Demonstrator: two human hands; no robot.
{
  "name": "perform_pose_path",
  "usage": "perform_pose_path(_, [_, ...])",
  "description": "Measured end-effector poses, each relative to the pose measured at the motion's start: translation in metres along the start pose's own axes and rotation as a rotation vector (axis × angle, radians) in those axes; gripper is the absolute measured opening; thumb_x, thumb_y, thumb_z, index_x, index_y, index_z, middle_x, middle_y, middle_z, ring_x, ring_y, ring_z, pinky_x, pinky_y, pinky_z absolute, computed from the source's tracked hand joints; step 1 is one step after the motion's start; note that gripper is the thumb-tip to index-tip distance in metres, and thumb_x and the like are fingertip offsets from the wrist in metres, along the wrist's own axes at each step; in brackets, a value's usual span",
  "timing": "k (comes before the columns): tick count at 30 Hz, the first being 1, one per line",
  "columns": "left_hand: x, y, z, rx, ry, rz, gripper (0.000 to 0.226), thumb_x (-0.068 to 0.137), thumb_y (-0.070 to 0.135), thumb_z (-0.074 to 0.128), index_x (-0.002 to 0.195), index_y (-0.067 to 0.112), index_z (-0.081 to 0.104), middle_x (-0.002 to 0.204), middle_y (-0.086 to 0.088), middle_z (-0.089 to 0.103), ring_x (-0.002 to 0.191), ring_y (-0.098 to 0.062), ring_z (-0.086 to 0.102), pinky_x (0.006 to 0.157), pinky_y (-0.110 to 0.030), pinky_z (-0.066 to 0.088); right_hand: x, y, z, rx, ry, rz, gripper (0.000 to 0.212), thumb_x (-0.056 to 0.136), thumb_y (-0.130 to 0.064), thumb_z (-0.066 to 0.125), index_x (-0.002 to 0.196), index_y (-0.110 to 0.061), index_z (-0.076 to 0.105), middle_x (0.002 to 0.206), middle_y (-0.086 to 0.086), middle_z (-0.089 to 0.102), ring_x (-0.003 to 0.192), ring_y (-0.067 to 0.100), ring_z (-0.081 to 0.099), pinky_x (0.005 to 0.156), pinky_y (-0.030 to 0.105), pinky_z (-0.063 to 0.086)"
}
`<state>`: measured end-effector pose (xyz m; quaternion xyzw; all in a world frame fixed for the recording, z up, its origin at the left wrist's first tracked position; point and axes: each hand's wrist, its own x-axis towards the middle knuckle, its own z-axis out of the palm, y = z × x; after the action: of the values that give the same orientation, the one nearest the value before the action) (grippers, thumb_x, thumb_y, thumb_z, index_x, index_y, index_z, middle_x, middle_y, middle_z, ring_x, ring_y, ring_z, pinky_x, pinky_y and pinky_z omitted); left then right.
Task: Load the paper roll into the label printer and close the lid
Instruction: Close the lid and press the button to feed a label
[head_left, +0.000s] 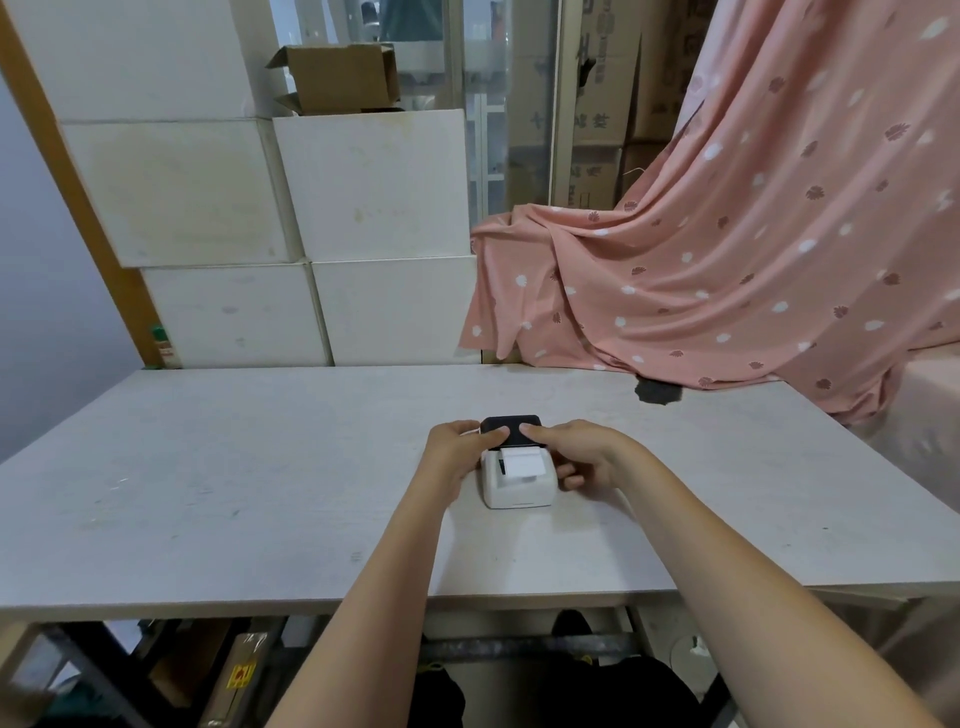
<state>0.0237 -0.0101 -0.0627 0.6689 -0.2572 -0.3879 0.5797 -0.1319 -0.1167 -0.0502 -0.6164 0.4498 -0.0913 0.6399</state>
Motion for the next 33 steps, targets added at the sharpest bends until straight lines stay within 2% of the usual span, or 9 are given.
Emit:
perform_pose_path(4, [0.004,0.005,-0.002,0.042,-0.025,-0.027,0.024,0.080,0.014,0.085,0.093,0.003,0.067,0.102,-0.014,0.071,0.082,-0.021,0.067,0.071,-0.022,0.058,-0.001,-0.005,-0.001,-0.101,0.070,0.025,0.043,0.086,-0.049,0.076,0.075,-0.016,0.050,0.056,0.000,0.040,0.046,0.015,0.032,0.042,0.024,0.026])
perform_pose_path(8, [0.006,0.003,-0.001,0.068,-0.008,-0.027,0.027,0.081,0.009,0.083,0.069,0.009,0.059,0.082,-0.009,0.066,0.070,-0.016,0.063,0.063,-0.018,0.056,-0.001,-0.008,-0.001,-0.202,0.112,0.009,0.046,0.087,-0.050,0.074,0.071,-0.015,0.049,0.058,0.003,0.044,0.049,0.018,0.039,0.044,0.025,0.033])
perform_pose_path(12, [0.003,0.003,0.000,0.021,0.011,-0.024,0.023,0.078,0.012,0.086,0.091,0.005,0.069,0.103,-0.015,0.072,0.090,-0.024,0.070,0.085,-0.032,0.059,-0.008,-0.009,0.004,-0.169,0.141,-0.002,0.044,0.090,-0.047,0.073,0.071,-0.015,0.049,0.055,0.001,0.044,0.047,0.017,0.038,0.042,0.024,0.032])
perform_pose_path(15, [-0.001,-0.002,0.001,0.021,0.028,-0.017,0.060,0.075,0.022,0.089,0.126,0.001,0.064,0.116,-0.014,0.072,0.103,-0.028,0.071,0.095,-0.041,0.057,-0.013,-0.008,0.008,-0.116,0.166,-0.016,0.042,0.092,-0.042,0.072,0.072,-0.014,0.049,0.052,0.000,0.043,0.044,0.016,0.036,0.042,0.023,0.031])
perform_pose_path(20, [-0.020,-0.019,0.000,0.031,0.072,0.062,0.039,0.091,0.039,0.071,0.120,0.014,0.068,0.121,-0.002,0.070,0.115,-0.022,0.066,0.107,-0.043,0.050,-0.023,0.004,0.028,0.003,0.333,-0.100,0.038,0.098,-0.044,0.061,0.094,-0.007,0.068,0.079,0.008,0.063,0.064,0.023,0.056,0.056,0.027,0.042])
perform_pose_path(24, [-0.036,-0.028,-0.010,0.060,0.069,0.099,0.033,0.097,0.032,0.060,0.126,0.019,0.067,0.129,0.003,0.065,0.120,-0.018,0.063,0.111,-0.041,0.045,-0.041,0.032,0.034,0.145,0.422,-0.279,0.029,0.099,-0.021,0.052,0.073,-0.019,0.062,0.075,0.001,0.057,0.073,0.020,0.048,0.061,0.030,0.035])
perform_pose_path(28, [-0.054,-0.034,-0.012,0.202,0.016,0.211,0.039,0.090,0.033,0.068,0.129,0.026,0.066,0.115,0.007,0.073,0.108,-0.008,0.068,0.096,-0.030,0.052,-0.059,0.049,0.040,0.076,0.422,-0.379,0.038,0.099,-0.015,0.052,0.135,-0.012,0.065,0.133,0.001,0.065,0.124,0.021,0.058,0.104,0.035,0.048])
perform_pose_path(30, [-0.059,-0.036,-0.011,0.221,-0.006,0.248,0.045,0.084,0.031,0.076,0.128,0.031,0.066,0.107,0.011,0.075,0.101,0.000,0.069,0.087,-0.023,0.054,-0.065,0.049,0.044,0.019,0.416,-0.429,0.038,0.098,-0.010,0.049,0.132,-0.003,0.063,0.133,0.015,0.066,0.125,0.032,0.059,0.098,0.041,0.051])
perform_pose_path(33, [-0.061,-0.039,-0.011,0.279,-0.033,0.284,0.062,0.074,0.023,0.085,0.130,0.031,0.061,0.113,0.010,0.071,0.105,-0.001,0.067,0.091,-0.026,0.057,-0.066,0.050,0.049,-0.061,0.400,-0.470,0.031,0.086,-0.023,0.052,0.109,-0.019,0.072,0.106,0.013,0.073,0.106,0.034,0.066,0.078,0.036,0.051])
